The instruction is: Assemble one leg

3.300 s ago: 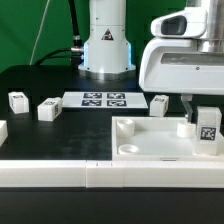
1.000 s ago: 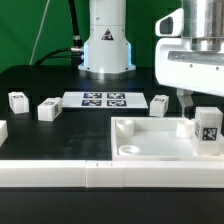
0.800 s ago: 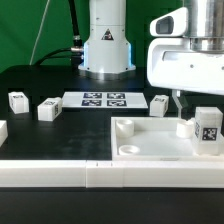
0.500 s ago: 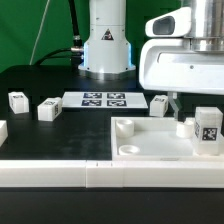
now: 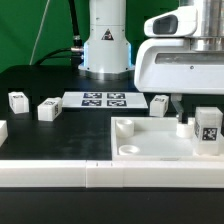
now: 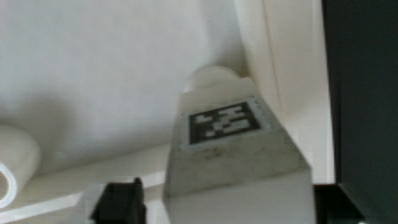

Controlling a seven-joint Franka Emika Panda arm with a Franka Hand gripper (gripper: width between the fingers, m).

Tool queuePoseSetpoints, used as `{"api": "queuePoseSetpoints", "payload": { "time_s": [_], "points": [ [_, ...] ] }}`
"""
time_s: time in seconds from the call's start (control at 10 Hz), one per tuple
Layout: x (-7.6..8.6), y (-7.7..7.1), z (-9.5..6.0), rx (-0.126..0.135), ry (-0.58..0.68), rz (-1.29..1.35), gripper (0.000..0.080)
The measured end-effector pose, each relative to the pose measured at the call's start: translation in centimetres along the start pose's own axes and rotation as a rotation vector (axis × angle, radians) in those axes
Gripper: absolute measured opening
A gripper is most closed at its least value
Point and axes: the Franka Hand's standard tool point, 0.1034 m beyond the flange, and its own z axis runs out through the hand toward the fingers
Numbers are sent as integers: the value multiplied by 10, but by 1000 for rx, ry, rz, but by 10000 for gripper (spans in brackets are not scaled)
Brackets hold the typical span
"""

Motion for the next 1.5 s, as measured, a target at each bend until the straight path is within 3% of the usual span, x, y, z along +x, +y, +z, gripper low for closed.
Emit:
{"api": "queuePoseSetpoints", "payload": {
  "time_s": [0.1, 0.4, 1.1, 1.3, 1.4, 1.5],
  "points": [
    [0, 0, 0, 0, 0, 6, 288],
    [1, 1, 0, 0, 1, 57, 289],
    [3, 41, -2, -81, 45, 661, 302],
    [3, 43, -2, -85, 47, 668, 307],
    [3, 43, -2, -84, 47, 668, 551],
    [3, 43, -2, -84, 47, 668, 551]
  ]
}}
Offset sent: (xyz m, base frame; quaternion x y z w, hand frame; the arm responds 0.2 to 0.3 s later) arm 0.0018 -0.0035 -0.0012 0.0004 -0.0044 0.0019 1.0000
